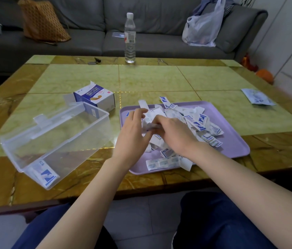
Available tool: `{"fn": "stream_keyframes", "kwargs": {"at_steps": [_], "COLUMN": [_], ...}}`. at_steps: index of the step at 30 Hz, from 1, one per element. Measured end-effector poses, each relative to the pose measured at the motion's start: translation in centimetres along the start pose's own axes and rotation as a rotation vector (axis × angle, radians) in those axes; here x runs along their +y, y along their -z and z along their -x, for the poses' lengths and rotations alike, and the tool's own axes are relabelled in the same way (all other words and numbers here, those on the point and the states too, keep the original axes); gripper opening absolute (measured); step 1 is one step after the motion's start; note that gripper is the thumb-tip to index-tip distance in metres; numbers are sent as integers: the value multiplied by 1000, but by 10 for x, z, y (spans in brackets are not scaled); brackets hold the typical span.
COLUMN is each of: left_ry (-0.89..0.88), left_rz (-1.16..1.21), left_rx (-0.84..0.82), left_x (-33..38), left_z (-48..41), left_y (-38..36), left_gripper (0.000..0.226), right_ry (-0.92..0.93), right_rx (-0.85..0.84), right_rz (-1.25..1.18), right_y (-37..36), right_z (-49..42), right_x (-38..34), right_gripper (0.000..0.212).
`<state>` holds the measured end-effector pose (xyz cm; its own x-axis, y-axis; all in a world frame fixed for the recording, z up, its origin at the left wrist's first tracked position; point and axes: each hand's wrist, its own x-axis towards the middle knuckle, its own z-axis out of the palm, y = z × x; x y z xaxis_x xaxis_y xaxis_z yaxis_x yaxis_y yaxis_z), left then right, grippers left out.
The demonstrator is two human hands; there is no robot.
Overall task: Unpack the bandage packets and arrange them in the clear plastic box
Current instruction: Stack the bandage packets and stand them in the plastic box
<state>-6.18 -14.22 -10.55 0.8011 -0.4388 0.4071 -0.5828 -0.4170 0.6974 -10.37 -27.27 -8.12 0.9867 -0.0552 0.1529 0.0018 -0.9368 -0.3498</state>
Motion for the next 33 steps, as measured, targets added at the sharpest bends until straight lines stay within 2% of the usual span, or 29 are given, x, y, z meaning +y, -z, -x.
{"fn": "stream_keyframes", "kwargs": {"at_steps": [4, 7, 11, 14, 17, 22, 25, 29, 33], "left_ry": [-5, 63, 111, 150, 159, 41, -48, -35, -6], "left_rz": [-174, -383, -418, -344, -311, -320, -521, -654, -600], "left_rx": [-43, -95, -139, -175, -211, -286, -326, -305, -316], "left_x": [-9, -21, -30, -31, -26, -25, -28, -29, -26], "left_z": [3, 6, 12, 16, 19, 26, 30, 31, 32], "left_y": [10, 17, 23, 23, 22, 15, 5, -2, -8], "left_gripper": [25, 12, 5, 7, 17, 20, 21, 21, 24], "right_ry": [15, 15, -15, -21, 10, 3, 28, -55, -111], "right_rx": [-17, -56, -112, -135, -86, -19, -43, 10, -73], "right_rz": [-99, -207, -197, -97, -124, -191, -254, -213, -343], "right_y": [-12, -23, -28, -34, -38, -41, -45, -51, -54], "right_z": [-2, -2, 2, 9, 18, 25, 27, 29, 31], "right_x": [-6, -9, -8, -2, 2, 6, 3, 7, 7], "right_gripper": [9, 26, 28, 20, 16, 22, 30, 41, 55]}}
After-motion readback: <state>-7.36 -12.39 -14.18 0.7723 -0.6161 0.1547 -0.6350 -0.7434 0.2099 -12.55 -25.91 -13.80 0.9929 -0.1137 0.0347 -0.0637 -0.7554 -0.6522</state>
